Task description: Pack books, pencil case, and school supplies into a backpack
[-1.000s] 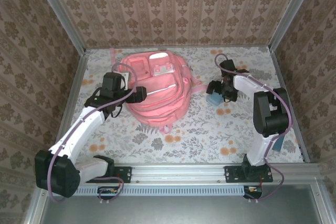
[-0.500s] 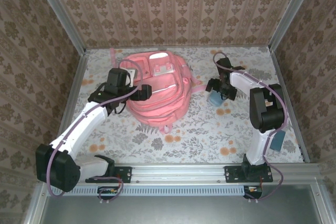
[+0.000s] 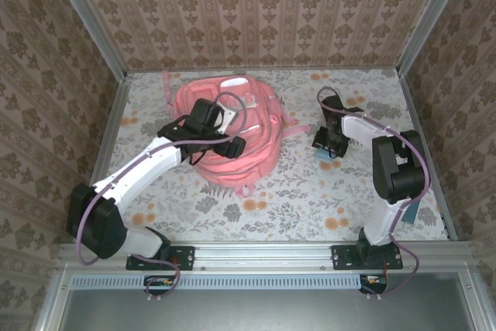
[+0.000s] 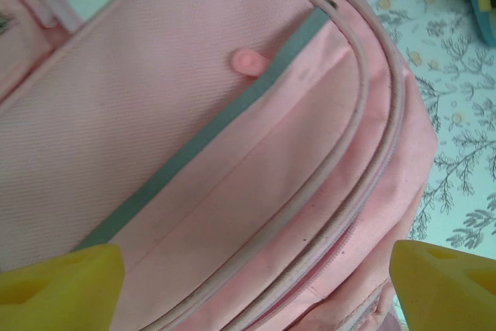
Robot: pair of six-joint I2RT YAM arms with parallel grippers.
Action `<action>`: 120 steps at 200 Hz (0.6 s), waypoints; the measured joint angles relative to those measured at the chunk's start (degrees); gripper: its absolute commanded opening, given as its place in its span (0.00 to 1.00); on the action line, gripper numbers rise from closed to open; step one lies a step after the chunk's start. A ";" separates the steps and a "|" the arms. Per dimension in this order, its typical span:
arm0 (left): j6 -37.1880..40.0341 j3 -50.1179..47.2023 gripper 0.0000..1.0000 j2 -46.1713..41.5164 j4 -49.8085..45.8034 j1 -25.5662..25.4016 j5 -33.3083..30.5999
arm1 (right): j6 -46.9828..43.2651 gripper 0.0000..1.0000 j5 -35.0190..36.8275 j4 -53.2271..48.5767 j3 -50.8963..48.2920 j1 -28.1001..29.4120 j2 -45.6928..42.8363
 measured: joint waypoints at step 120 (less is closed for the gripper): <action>17.03 10.19 0.63 14.67 -8.17 -1.66 -0.17 | -1.05 0.60 -3.17 0.20 -4.33 -0.02 -12.24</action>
